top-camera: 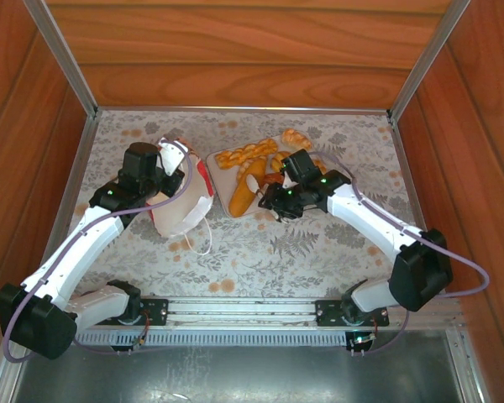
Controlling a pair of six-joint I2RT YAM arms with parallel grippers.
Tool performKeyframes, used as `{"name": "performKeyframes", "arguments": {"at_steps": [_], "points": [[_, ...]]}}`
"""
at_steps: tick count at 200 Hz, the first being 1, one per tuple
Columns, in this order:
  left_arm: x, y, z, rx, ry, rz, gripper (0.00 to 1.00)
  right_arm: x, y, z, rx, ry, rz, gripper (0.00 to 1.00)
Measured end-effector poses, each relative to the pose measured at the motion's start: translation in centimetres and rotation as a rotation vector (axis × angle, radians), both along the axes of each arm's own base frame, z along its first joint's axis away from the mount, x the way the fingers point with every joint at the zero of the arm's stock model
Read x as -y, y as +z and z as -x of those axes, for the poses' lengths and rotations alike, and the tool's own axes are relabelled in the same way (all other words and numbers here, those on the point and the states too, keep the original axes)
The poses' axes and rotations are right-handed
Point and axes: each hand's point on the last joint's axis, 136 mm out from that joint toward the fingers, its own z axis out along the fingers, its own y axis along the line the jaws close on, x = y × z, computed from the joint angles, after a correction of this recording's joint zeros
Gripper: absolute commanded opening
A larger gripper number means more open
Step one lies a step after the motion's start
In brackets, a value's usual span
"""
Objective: Take the fake bread out of the paper bag
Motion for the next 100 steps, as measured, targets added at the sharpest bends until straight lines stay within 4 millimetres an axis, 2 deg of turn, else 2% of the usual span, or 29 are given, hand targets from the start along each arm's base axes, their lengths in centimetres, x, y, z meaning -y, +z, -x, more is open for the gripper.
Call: {"name": "performKeyframes", "arguments": {"at_steps": [24, 52, 78, 100], "points": [[0.1, 0.0, 0.0, -0.001, -0.004, 0.002, 0.00, 0.0, 1.3, 0.0, 0.026, 0.014, -0.010, 0.46], [0.1, 0.0, 0.0, -0.002, -0.006, 0.004, 0.00, -0.6, 3.8, 0.4, 0.066, 0.059, -0.064, 0.45], [0.2, -0.2, -0.1, -0.004, -0.007, 0.003, 0.00, -2.9, 7.5, 1.7, 0.113, 0.161, -0.162, 0.44], [0.3, -0.7, -0.5, -0.015, -0.007, -0.003, 0.00, -5.4, 10.6, 3.7, 0.141, 0.282, -0.254, 0.44]]}}
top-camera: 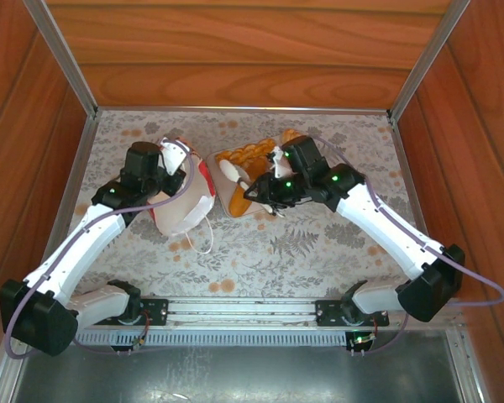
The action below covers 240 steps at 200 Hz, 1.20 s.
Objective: Take the fake bread out of the paper bag
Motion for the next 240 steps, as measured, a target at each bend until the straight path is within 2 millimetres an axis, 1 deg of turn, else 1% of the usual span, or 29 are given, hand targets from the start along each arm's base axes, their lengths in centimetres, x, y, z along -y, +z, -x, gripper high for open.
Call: {"name": "performKeyframes", "arguments": {"at_steps": [19, 35, 52, 77, 103, 127, 146, 180, 209, 216, 240], "points": [[0.1, -0.5, -0.5, -0.012, 0.003, -0.007, 0.00, -1.5, 1.6, 1.5, 0.014, 0.085, -0.041, 0.43], [0.1, -0.7, -0.9, -0.017, 0.013, -0.016, 0.00, -2.7, 1.9, 2.4, 0.015, 0.143, -0.052, 0.43], [0.0, -0.5, -1.4, -0.012, 0.028, -0.020, 0.00, -3.8, 1.0, 2.9, -0.007, 0.185, -0.036, 0.41], [0.0, 0.0, -2.3, -0.001, 0.049, -0.018, 0.00, -5.0, -1.9, 2.8, -0.063, 0.209, 0.021, 0.41], [0.1, 0.5, -2.9, 0.009, 0.067, -0.010, 0.00, -6.4, -4.8, 1.7, -0.122, 0.208, 0.086, 0.42], [0.1, 0.7, -3.3, 0.014, 0.082, 0.001, 0.00, -8.5, -5.8, -0.5, -0.121, 0.192, 0.124, 0.42], [0.0, 0.5, -3.7, 0.009, 0.102, 0.008, 0.00, -10.1, -6.5, -2.4, -0.103, 0.174, 0.145, 0.42], [-0.2, -0.1, -4.7, -0.002, 0.147, 0.005, 0.00, -12.1, -8.1, -4.6, -0.096, 0.150, 0.168, 0.42], [-0.4, -0.1, -5.3, -0.004, 0.181, 0.007, 0.00, -13.5, -9.6, -5.0, -0.111, 0.148, 0.179, 0.42], [-0.4, 0.0, -5.5, -0.001, 0.187, 0.008, 0.00, -14.0, -10.2, -4.8, -0.116, 0.156, 0.185, 0.42], [-0.4, 0.3, -5.9, 0.004, 0.199, 0.013, 0.00, -14.8, -11.1, -4.1, -0.124, 0.175, 0.195, 0.42]]}}
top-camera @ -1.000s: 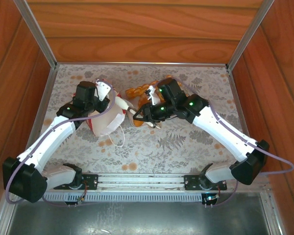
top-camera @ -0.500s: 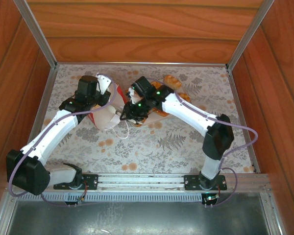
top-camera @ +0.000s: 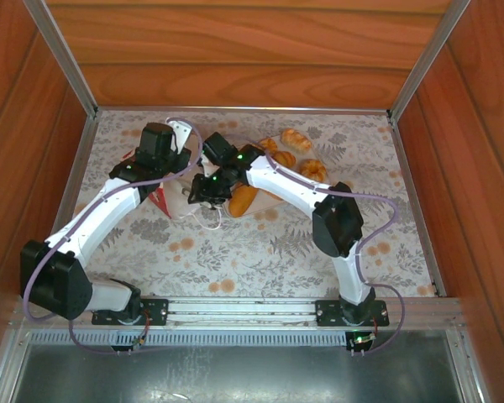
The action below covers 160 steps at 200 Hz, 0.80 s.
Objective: Take the fake bread out of the paper bag
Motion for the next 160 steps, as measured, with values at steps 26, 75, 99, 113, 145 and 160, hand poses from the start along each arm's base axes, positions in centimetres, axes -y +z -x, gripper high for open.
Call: {"name": "performKeyframes", "arguments": {"at_steps": [26, 75, 99, 113, 145, 160], "points": [[-0.1, 0.1, -0.1, 0.003, 0.012, 0.005, 0.00, -0.3, -0.2, 0.4, -0.004, 0.007, 0.002, 0.42], [0.0, 0.3, -0.3, 0.011, 0.018, 0.017, 0.00, -0.6, 0.2, 0.8, 0.005, 0.023, -0.001, 0.42], [0.1, 0.3, -0.4, 0.010, 0.016, 0.021, 0.00, -0.8, 0.4, 0.7, 0.007, 0.024, -0.008, 0.42], [0.3, 0.3, -0.3, 0.009, 0.009, 0.025, 0.00, -1.2, 0.3, 0.5, 0.006, 0.026, -0.013, 0.42], [0.6, 0.9, 0.1, 0.021, -0.016, 0.039, 0.00, -2.2, -0.8, -0.3, 0.002, 0.024, -0.011, 0.43], [0.5, 1.0, 0.6, 0.026, -0.026, 0.043, 0.00, -2.4, -1.5, -0.9, -0.001, 0.011, -0.007, 0.44]]}}
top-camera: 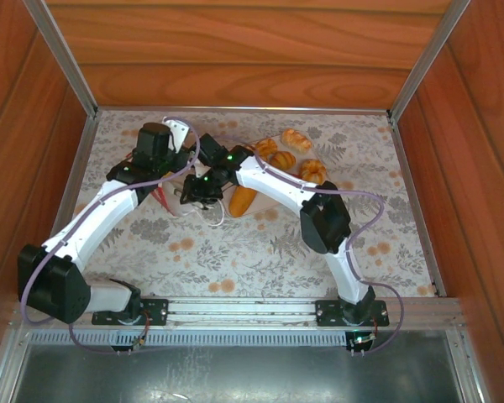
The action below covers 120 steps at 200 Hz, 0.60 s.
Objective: Take the fake bread out of the paper bag
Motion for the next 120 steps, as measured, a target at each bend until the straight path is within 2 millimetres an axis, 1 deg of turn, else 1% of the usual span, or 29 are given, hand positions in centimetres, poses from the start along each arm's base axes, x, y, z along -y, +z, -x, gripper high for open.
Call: {"name": "performKeyframes", "arguments": {"at_steps": [25, 38, 79, 120], "points": [[0.4, 0.7, 0.7, 0.015, -0.033, 0.023, 0.00, -0.1, -1.0, -0.7, -0.014, -0.027, 0.007, 0.45], [0.6, 1.0, 1.0, 0.021, -0.046, 0.031, 0.00, -0.4, -1.2, -1.0, -0.016, -0.042, -0.001, 0.45], [1.1, 0.7, 1.4, 0.010, -0.077, 0.046, 0.00, -1.0, -1.1, -2.4, -0.013, -0.088, -0.037, 0.47], [1.3, 0.5, 1.6, -0.005, -0.094, 0.051, 0.00, -0.7, -2.6, -3.5, -0.020, -0.130, -0.010, 0.48]]}}
